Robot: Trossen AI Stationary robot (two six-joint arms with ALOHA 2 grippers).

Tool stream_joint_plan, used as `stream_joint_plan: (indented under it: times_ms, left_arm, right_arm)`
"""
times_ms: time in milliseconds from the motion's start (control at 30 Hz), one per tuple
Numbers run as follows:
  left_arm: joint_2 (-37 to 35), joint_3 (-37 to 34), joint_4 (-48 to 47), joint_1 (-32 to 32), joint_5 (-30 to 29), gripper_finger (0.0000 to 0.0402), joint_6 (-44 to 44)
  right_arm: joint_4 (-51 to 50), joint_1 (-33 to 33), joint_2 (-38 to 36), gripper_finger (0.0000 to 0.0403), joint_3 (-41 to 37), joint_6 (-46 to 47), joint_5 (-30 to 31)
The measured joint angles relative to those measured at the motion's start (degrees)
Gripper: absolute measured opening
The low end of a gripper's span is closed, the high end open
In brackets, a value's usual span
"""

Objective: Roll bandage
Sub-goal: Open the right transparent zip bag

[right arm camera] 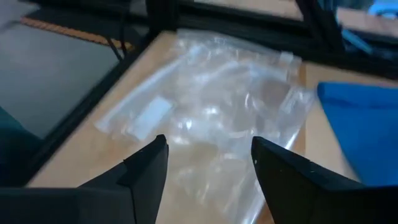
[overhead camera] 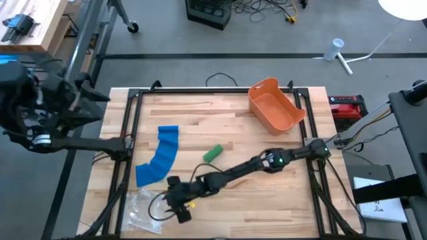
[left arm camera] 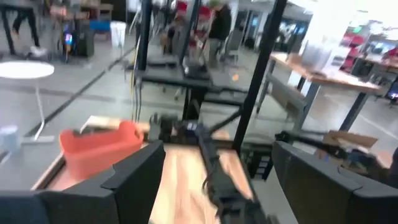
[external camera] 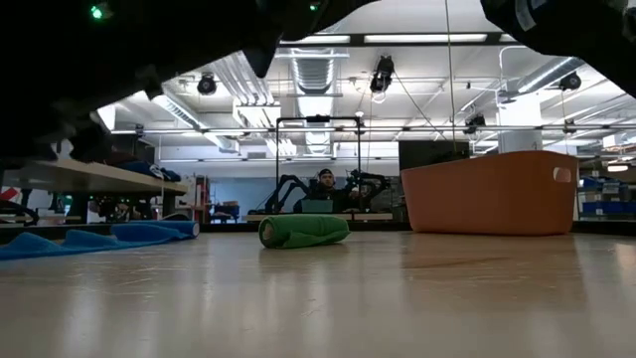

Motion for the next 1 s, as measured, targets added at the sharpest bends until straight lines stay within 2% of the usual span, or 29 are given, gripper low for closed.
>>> stream_joint_plan:
  times_ms: [133,333,500,633,833,900,1000]
  left_arm:
    - [-4.72,-10.82,7.35,0.00,0.14,0.0284,-2.08]
    - [-14.05,-29.98,26.93,0.00,2.05,0.0279,-5.86]
    - [-24.62,-44.00,32.08,0.00,0.16,0.0280,-5.73]
    - [-32.28,-53.04,36.31,0.00,-2.69,0.0287,-4.40]
    - [-41.42,-61.82,38.64,0.00,-3.67,0.0298,-6.48]
    - [-44.60,-64.72,39.65,0.00,-4.00,0.0302,-7.39]
    - [-45.63,-69.50,45.08,-0.01,-4.05,0.0307,-9.19]
  right_arm:
    - [0.49,0.85,2.19,0.0213,0.00,0.18,1.41]
    - [-0.30,0.66,3.93,0.0207,0.00,5.70,1.54]
    - [-3.23,0.66,3.30,0.0203,0.02,9.04,1.49]
    - [-15.79,1.19,0.64,0.0205,0.21,9.13,1.76]
    - [-45.21,1.45,-4.49,0.0206,0.39,10.13,1.77]
    - [-50.03,1.68,-5.96,0.0206,0.16,9.27,1.70]
    - [-50.82,2.13,-7.54,0.0204,-0.13,9.82,1.51]
